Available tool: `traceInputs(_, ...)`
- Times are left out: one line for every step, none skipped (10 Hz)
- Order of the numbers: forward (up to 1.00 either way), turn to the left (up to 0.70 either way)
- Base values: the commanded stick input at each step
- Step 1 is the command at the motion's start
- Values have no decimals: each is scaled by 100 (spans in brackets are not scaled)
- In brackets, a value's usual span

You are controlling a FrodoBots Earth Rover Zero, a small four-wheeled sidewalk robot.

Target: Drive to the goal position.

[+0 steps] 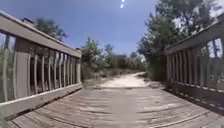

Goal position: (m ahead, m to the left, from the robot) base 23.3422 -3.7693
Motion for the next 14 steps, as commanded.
traceInputs(50,0)
traceInputs(50,0)
traceInputs(50,0)
traceInputs(50,0)
traceInputs(50,-24)
traceInputs(50,-49)
traceInputs(50,-50)
traceInputs(50,-50)
traceInputs(50,-50)
traceInputs(50,-37)
traceInputs(50,0)
traceInputs(50,0)
traceInputs(50,0)
traceInputs(50,0)
